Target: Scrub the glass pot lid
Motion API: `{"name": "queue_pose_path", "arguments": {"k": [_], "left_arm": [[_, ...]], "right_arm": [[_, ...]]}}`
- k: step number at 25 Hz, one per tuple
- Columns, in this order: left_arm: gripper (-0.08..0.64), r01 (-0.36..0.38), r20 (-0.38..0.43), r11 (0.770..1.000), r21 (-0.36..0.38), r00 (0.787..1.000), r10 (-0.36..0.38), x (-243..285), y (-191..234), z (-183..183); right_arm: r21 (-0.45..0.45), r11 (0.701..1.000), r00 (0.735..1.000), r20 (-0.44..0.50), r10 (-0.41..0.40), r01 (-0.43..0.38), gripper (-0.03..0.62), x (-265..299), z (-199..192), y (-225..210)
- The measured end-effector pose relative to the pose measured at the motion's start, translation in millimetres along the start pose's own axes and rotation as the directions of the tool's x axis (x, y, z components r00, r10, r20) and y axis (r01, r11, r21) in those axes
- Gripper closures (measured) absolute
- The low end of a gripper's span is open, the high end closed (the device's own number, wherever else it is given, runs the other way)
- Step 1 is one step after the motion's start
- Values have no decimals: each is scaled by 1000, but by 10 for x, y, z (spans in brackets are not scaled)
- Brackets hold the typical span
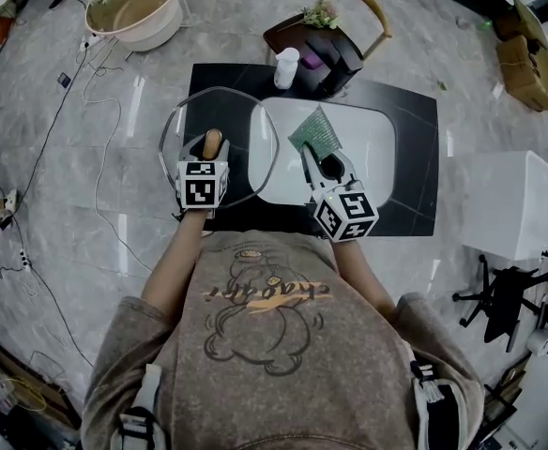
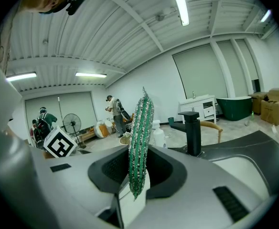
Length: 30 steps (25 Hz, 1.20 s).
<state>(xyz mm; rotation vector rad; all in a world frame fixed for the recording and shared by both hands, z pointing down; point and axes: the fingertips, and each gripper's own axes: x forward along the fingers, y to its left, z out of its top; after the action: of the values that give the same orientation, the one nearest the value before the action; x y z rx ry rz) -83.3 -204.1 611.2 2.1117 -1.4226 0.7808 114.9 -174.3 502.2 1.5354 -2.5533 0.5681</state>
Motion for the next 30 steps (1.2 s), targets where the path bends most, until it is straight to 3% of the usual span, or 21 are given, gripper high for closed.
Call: {"name": "queue_pose_path", "arguments": {"k": [5, 9, 12, 15, 17, 19, 23, 27, 30], "left_arm": [[387, 54, 80, 998, 15, 995, -55, -205, -100, 284], [387, 139, 164, 989, -47, 978, -129, -381, -149, 499], [387, 233, 244, 965, -119, 949, -199, -551, -169, 661], [388, 344, 325, 920, -186, 905, -273, -712, -209, 800], [388, 421, 378, 875, -240, 870, -316, -815, -237, 874], [388, 496, 436, 812, -307, 832, -343, -908, -247, 934], [388, 637, 563, 649, -416, 741, -367, -1062, -226, 1034], [388, 762, 672, 496, -418, 626, -395, -1250, -229, 1167], [388, 806, 708, 391, -445, 583, -397, -1285, -215, 1103]], "right_arm": [[-6, 1000, 1000, 16, -10, 11, 499, -28, 54, -19], [-16, 999, 999, 32, -34, 34, 499, -74, 104, -81], [-16, 998, 998, 43, -54, 55, 499, -131, 137, -139], [-18, 998, 997, 46, -60, 61, 499, -172, 141, -142], [-18, 998, 997, 45, -56, 57, 499, -189, 137, -102], [-19, 999, 998, 46, -47, 48, 499, -195, 133, -42], [-27, 999, 998, 49, -26, 27, 499, -192, 127, 66], [-32, 999, 999, 47, -6, 7, 499, -216, 133, 163], [-40, 999, 999, 44, 17, -15, 499, -234, 123, 241]]}}
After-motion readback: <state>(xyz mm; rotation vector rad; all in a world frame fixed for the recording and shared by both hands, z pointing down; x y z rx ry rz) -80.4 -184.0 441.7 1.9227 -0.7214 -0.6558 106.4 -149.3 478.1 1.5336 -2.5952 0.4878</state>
